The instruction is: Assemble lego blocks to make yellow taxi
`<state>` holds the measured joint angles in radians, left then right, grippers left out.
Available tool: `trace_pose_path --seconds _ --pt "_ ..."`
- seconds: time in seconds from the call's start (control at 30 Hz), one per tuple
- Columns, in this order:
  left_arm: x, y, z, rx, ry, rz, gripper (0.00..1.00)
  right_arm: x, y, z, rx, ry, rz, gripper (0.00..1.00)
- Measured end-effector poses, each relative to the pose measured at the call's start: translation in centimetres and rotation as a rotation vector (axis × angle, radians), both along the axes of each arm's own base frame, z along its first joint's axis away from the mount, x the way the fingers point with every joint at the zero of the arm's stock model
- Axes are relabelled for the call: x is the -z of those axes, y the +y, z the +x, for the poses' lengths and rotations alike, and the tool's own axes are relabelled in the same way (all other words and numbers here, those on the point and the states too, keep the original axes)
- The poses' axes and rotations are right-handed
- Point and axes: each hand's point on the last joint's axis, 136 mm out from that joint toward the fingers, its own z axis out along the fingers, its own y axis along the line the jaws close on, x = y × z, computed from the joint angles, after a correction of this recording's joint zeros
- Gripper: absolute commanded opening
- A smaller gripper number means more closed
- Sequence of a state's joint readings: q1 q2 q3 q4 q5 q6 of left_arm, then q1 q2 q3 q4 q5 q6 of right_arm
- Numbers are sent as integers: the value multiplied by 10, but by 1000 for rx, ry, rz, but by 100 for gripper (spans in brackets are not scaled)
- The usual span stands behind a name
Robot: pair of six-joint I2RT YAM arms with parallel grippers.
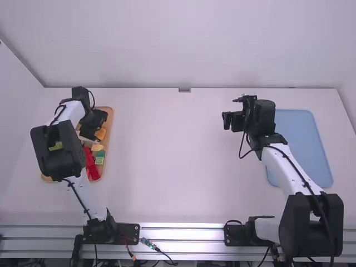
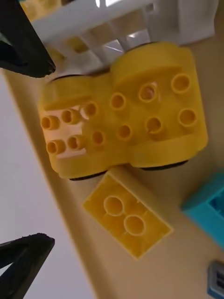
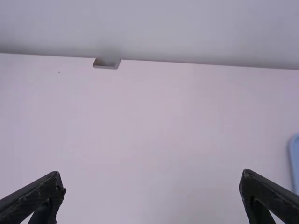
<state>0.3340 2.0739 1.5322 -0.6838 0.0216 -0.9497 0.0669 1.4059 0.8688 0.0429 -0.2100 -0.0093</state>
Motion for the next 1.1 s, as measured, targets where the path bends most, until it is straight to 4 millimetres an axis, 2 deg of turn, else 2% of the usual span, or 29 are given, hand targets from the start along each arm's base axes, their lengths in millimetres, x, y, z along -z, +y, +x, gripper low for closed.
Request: trace_pose_path --seconds 0.13,0.27,0.53,0.7,0.83,1.1 --pt "4 0 1 0 -12 4 88 0 0 0 0 0 0 99" --pt "12 -1 -8 -2 18 2 86 0 0 0 0 0 0 99" --pt "14 4 -11 -10 31 33 88 0 0 0 2 2 3 99" --pt "24 4 -14 -12 29 41 83 0 0 0 3 1 4 99" --pt "30 3 -20 -12 45 39 85 0 0 0 3 2 4 99" --pt "31 9 -22 -20 53 73 84 0 0 0 3 3 5 99"
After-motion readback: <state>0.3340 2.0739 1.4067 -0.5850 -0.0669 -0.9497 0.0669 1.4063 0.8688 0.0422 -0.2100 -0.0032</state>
